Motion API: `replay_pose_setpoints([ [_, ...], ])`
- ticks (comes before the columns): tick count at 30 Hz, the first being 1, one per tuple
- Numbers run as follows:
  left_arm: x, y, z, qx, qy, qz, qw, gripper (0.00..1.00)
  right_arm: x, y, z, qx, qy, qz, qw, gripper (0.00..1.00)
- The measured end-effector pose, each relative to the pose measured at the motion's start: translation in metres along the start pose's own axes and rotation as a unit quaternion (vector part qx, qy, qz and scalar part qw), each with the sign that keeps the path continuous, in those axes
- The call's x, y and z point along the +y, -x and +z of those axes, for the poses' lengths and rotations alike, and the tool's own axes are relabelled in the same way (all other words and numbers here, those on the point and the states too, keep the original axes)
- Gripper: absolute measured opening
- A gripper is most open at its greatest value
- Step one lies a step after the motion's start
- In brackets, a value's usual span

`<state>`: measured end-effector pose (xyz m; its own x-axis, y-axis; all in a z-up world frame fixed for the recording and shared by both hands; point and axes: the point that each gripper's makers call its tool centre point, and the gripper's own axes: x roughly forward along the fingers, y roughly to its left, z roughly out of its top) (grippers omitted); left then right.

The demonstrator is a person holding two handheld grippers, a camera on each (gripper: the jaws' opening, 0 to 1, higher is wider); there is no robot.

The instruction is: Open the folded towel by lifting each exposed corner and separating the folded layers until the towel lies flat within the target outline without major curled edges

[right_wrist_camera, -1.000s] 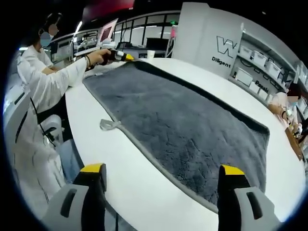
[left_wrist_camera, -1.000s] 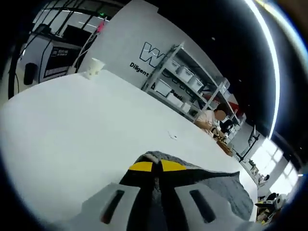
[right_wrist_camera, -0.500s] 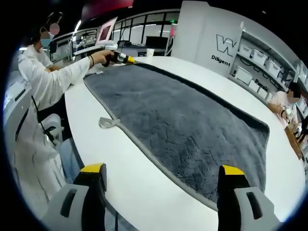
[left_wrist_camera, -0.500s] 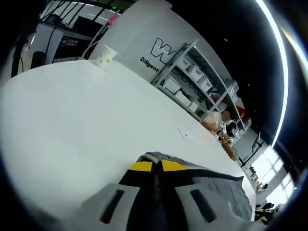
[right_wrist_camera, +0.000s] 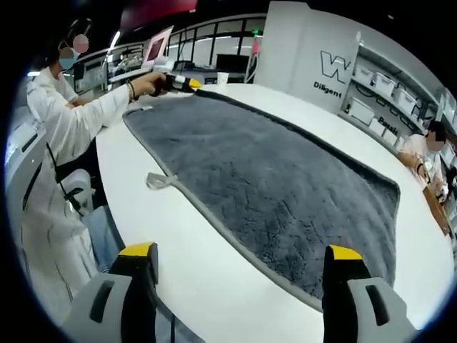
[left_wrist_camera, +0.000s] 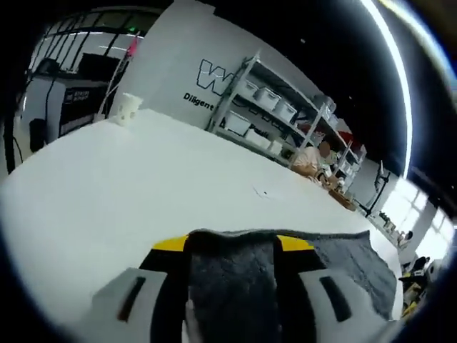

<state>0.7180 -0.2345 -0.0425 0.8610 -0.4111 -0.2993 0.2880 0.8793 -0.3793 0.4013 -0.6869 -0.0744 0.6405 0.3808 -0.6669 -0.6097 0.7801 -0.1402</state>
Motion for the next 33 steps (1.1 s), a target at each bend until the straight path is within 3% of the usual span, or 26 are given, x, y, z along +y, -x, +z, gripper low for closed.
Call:
replay_pose_setpoints([
  [2, -0.005, 0.002, 0.002, 0.007, -0.046, -0.002, 0.9989, 0.47, 0.0, 0.0, 0.0, 0.0, -0.001, 0.0, 1.0, 0.96],
  [5, -0.015, 0.005, -0.001, 0.028, -0.091, -0.013, 0.9953, 0.37, 0.0, 0.001, -0.002, 0.0, -0.002, -0.001, 1.0, 0.95],
  [9, -0.025, 0.003, -0.009, 0.059, -0.159, -0.016, 0.9854, 0.49, 0.0, 0.001, -0.002, -0.002, -0.004, -0.001, 1.0, 0.95],
  [13, -0.036, -0.004, -0.017, 0.076, -0.196, -0.027, 0.9773, 0.57, 0.001, 0.001, -0.003, -0.003, -0.005, 0.0, 1.0, 0.95],
  [17, -0.038, -0.015, -0.015, 0.07, -0.2, -0.033, 0.9767, 0.61, 0.0, 0.001, -0.005, -0.001, -0.006, 0.0, 1.0, 0.95],
  [26, -0.031, -0.035, -0.023, 0.087, -0.196, -0.027, 0.9763, 0.67, 0.0, 0.002, -0.011, 0.0, -0.013, -0.001, 0.9999, 0.95],
  [33, -0.023, -0.045, -0.035, 0.1, -0.189, -0.023, 0.9766, 0.7, -0.002, 0.002, -0.011, 0.001, -0.014, -0.002, 0.9999, 0.95],
])
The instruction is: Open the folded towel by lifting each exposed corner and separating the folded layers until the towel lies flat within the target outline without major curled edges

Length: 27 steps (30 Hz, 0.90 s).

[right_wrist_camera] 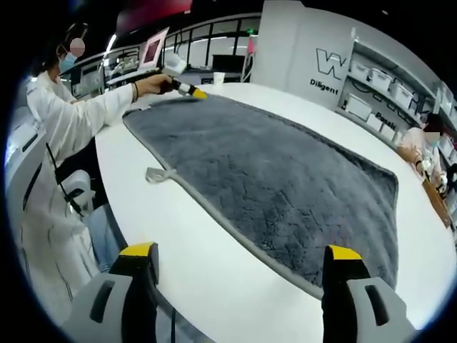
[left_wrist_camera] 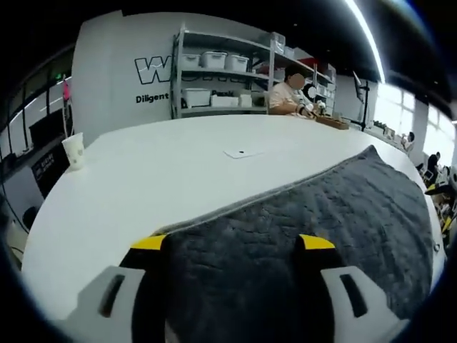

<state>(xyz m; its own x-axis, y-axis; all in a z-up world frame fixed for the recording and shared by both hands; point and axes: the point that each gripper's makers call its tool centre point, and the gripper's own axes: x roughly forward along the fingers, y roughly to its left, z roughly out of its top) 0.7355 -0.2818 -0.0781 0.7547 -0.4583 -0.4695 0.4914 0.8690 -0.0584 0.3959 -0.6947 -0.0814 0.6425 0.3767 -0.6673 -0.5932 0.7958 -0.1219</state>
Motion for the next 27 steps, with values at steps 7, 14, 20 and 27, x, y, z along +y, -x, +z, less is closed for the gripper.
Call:
replay_pose_setpoints([
  [7, 0.0, -0.001, -0.001, -0.003, 0.006, -0.002, 1.0, 0.71, -0.001, 0.0, 0.001, -0.002, -0.002, -0.001, 1.0, 0.95],
  [14, -0.007, 0.0, -0.001, -0.005, 0.007, -0.015, 0.9998, 0.76, -0.002, 0.003, 0.004, -0.006, -0.002, -0.003, 1.0, 0.95],
  [20, -0.011, 0.004, 0.004, -0.009, 0.012, -0.027, 0.9995, 0.81, -0.018, 0.012, 0.018, -0.03, 0.004, -0.021, 0.9993, 0.97],
  [27, -0.042, 0.029, 0.016, -0.017, -0.017, -0.066, 0.9975, 0.94, -0.047, 0.019, 0.036, -0.062, 0.01, -0.039, 0.9973, 0.97],
])
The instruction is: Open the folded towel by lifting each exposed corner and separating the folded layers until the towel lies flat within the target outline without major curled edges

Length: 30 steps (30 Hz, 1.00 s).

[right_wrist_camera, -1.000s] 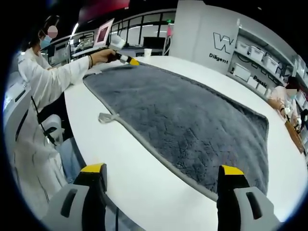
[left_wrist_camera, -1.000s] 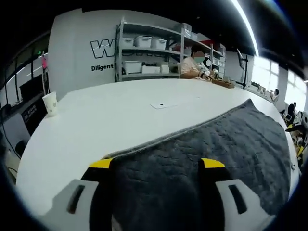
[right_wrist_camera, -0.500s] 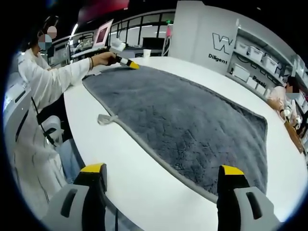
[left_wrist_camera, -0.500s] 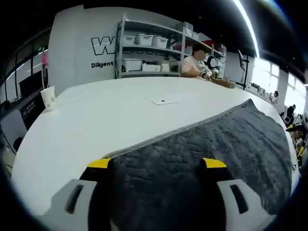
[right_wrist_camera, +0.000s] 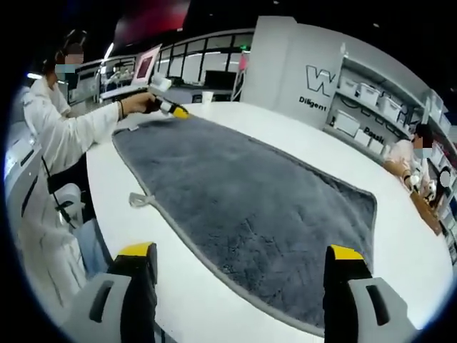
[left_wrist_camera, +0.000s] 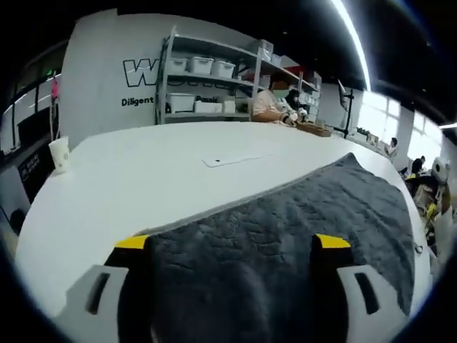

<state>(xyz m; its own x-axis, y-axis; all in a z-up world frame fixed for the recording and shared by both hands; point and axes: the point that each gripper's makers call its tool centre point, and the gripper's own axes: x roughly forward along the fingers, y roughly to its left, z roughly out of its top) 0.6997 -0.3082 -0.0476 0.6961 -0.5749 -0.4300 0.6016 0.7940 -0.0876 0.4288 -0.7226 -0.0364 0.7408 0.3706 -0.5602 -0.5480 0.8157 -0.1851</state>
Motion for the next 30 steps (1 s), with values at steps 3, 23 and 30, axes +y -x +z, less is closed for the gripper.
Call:
replay_pose_setpoints([
  [3, -0.018, 0.015, -0.001, 0.007, -0.024, -0.006, 0.9997, 0.99, -0.019, -0.002, 0.014, -0.037, -0.007, -0.012, 0.9992, 0.88],
  [23, -0.098, 0.112, -0.034, -0.021, -0.017, -0.024, 0.9993, 0.99, -0.144, -0.039, 0.054, -0.066, -0.051, -0.048, 0.9953, 0.72],
  [30, -0.123, 0.136, -0.049, -0.026, -0.001, -0.032, 0.9992, 0.99, -0.186, -0.07, 0.045, -0.043, -0.067, -0.071, 0.9943, 0.65],
])
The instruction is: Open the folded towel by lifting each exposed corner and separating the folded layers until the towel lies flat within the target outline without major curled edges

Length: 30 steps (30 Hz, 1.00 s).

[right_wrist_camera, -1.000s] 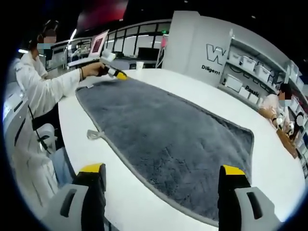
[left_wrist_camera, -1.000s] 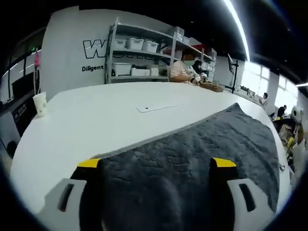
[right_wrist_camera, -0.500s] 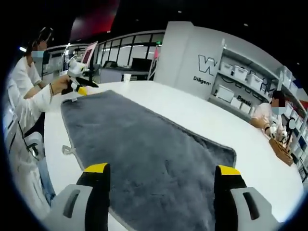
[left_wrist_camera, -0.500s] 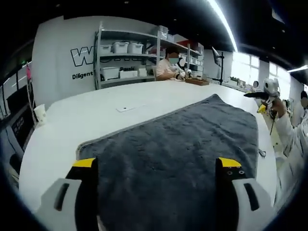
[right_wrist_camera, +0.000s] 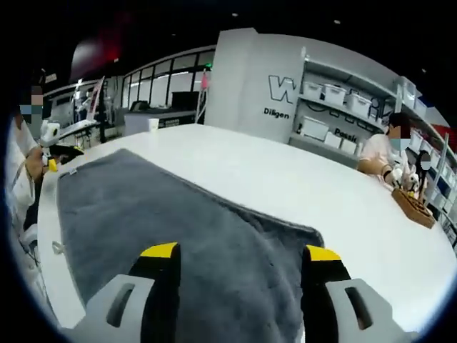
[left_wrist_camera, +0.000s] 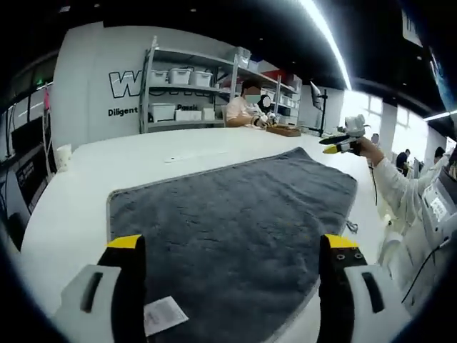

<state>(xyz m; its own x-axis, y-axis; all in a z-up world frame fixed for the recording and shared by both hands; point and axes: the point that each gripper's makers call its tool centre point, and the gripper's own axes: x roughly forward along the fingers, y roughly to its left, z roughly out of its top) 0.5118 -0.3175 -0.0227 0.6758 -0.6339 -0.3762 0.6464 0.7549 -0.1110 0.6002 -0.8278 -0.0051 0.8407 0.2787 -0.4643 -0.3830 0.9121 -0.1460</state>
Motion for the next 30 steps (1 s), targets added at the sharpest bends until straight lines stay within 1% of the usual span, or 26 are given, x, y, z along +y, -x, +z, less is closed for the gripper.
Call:
replay_pose_setpoints([
  [3, -0.007, 0.01, -0.008, 0.006, -0.001, 0.009, 0.9999, 0.99, -0.018, -0.02, -0.005, 0.021, 0.003, -0.014, 0.9997, 0.64],
  [6, -0.006, 0.018, -0.014, 0.012, -0.004, 0.026, 0.9996, 0.99, -0.03, -0.037, -0.009, 0.037, 0.013, -0.022, 0.999, 0.62],
  [8, -0.007, 0.022, -0.019, 0.017, -0.003, 0.032, 0.9994, 0.99, -0.036, -0.047, -0.01, 0.038, 0.015, -0.023, 0.9989, 0.62],
  [11, -0.013, 0.026, -0.026, 0.023, -0.001, 0.026, 0.9994, 0.99, -0.045, -0.062, -0.012, 0.038, 0.008, -0.018, 0.9991, 0.6],
  [16, -0.015, 0.03, -0.026, 0.022, 0.0, 0.028, 0.9994, 0.99, -0.055, -0.087, -0.017, 0.036, -0.01, -0.018, 0.9991, 0.58],
  [18, -0.014, 0.03, -0.025, 0.02, 0.002, 0.031, 0.9993, 0.99, -0.057, -0.096, -0.021, 0.042, -0.012, -0.019, 0.9989, 0.58],
  [21, -0.014, 0.03, -0.024, 0.017, 0.005, 0.029, 0.9994, 0.98, -0.062, -0.104, -0.027, 0.05, -0.014, -0.025, 0.9984, 0.58],
  [25, -0.015, 0.031, -0.023, 0.016, 0.005, 0.027, 0.9995, 0.98, -0.07, -0.111, -0.031, 0.043, -0.039, -0.031, 0.9979, 0.57],
  [30, -0.017, 0.033, -0.021, 0.014, 0.005, 0.027, 0.9995, 0.98, -0.07, -0.116, -0.043, 0.047, -0.062, -0.02, 0.9968, 0.57],
])
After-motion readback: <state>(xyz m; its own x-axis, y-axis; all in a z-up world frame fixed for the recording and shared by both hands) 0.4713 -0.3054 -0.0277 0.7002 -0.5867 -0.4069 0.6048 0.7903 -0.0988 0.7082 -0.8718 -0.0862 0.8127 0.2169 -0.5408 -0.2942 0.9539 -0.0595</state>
